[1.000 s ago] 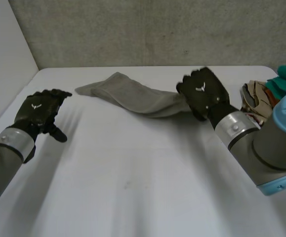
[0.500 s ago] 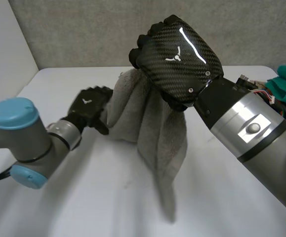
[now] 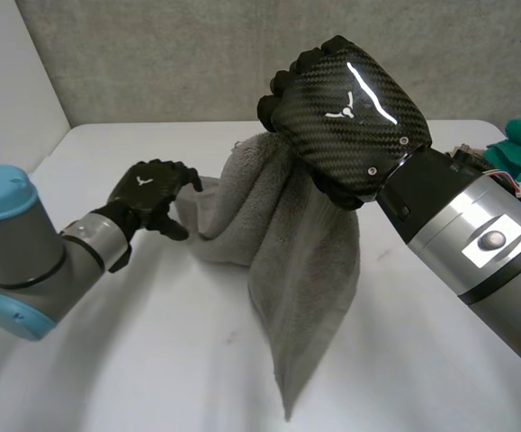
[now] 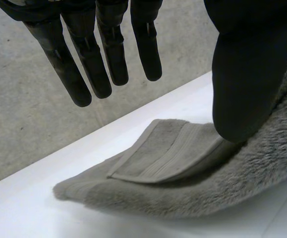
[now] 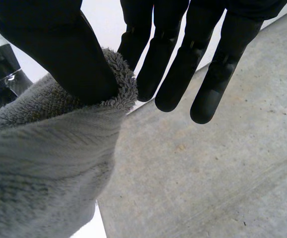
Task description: Fold the laundry.
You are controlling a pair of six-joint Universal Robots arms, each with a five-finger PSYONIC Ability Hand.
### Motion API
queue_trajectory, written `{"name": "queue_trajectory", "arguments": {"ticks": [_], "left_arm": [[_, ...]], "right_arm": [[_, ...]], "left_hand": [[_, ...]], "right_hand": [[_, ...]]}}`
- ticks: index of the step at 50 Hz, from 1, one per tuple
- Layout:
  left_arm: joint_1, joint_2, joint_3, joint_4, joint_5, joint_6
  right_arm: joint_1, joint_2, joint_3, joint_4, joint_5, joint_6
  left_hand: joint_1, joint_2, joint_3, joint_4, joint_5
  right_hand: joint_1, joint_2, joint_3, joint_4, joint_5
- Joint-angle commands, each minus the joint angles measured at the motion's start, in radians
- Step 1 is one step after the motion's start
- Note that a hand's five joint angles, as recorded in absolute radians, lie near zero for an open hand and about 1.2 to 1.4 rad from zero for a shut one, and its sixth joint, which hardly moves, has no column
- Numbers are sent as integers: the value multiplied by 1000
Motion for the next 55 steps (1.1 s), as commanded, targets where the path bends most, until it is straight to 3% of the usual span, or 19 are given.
{"name": "queue_trajectory", "arguments": {"ticks": [1,26,30,34,35,38,43,46,50,55], "left_arm": [[48,-1,10,-3,50,-5],[-100,-208,191,-9,25,-37],[-110,-234,225,-9,27,-43],[-124,-266,257,-15,22,-39],[-126,-278,269,-19,19,-34],[-118,-281,286,-21,2,-28],[-22,-175,325,-25,-129,14],[28,-76,314,-33,-153,14],[94,97,268,-76,-82,-8],[158,304,141,-239,80,-37]], "right_arm": [[16,0,0,2,0,0],[44,-20,-1,30,4,-1],[42,-23,0,37,3,0],[36,-26,2,37,3,2],[28,-24,2,37,1,0],[13,-23,-1,37,6,-1],[-70,-12,-29,27,6,-4],[-123,15,-61,39,15,-12],[-209,55,-118,115,32,-17],[-243,130,-190,301,41,-52]], "left_hand": [[38,49,41,50,62],[167,178,170,179,191],[287,298,290,299,311],[559,570,563,572,583],[737,749,741,750,761],[827,838,831,840,851],[827,838,831,840,851],[827,838,831,840,851],[827,838,831,840,851],[827,838,831,840,851]], "right_hand": [[280,219,210,199,232],[280,219,210,199,232],[280,219,210,199,232],[280,219,210,199,232],[280,219,210,199,232],[280,219,210,199,232],[280,219,210,199,232],[280,219,210,199,232],[280,219,210,199,232],[280,219,210,199,232]]}}
